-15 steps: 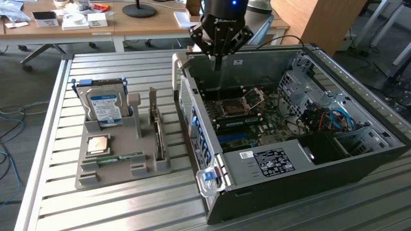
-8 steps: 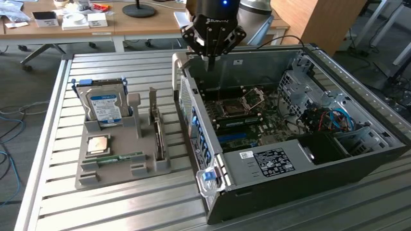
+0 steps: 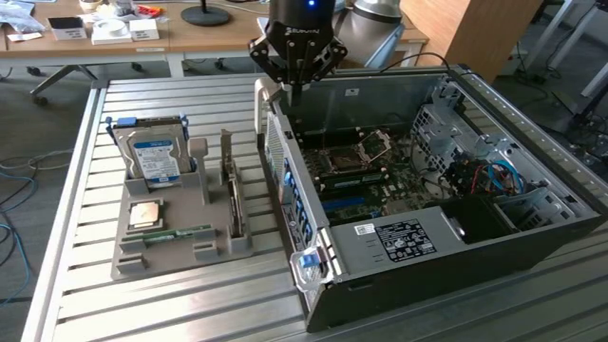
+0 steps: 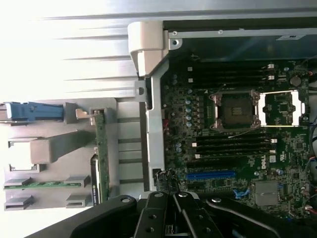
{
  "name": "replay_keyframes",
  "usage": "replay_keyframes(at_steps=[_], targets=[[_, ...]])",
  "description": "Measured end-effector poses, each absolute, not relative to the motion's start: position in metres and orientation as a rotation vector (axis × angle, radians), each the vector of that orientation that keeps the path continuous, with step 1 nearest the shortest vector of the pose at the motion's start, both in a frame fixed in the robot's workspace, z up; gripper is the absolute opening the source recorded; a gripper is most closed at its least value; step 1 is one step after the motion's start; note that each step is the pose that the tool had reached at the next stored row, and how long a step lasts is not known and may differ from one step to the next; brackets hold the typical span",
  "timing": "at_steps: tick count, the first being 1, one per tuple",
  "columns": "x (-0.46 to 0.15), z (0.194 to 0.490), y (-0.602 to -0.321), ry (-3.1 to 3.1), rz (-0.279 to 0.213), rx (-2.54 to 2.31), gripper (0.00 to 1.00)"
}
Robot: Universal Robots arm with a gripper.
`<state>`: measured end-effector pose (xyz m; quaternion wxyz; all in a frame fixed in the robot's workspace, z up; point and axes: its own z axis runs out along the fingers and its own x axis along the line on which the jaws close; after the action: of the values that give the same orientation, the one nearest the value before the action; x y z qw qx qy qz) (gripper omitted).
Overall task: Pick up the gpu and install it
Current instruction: 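Reach for the gpu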
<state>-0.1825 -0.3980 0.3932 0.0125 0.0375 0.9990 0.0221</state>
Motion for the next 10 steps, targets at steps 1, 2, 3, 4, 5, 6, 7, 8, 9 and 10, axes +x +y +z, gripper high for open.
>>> replay_keyframes(at_steps=[1,2,3,4,5,6,7,8,9,10], targets=[[-0.186,0.393,-0.398,3.114,0.069,0.117,0.11],[-0.189,0.393,-0.398,3.114,0.069,0.117,0.11],[-0.192,0.393,-0.398,3.114,0.069,0.117,0.11],[-0.195,0.393,-0.397,3.114,0.069,0.117,0.11],[-0.198,0.393,-0.397,3.114,0.069,0.117,0.11],[-0.201,0.393,-0.397,3.114,0.069,0.118,0.11],[-0.203,0.393,-0.397,3.114,0.069,0.117,0.11],[-0.206,0.393,-0.397,3.114,0.069,0.117,0.11],[-0.209,0.393,-0.397,3.114,0.069,0.118,0.11],[-0.212,0.393,-0.396,3.114,0.069,0.118,0.11]])
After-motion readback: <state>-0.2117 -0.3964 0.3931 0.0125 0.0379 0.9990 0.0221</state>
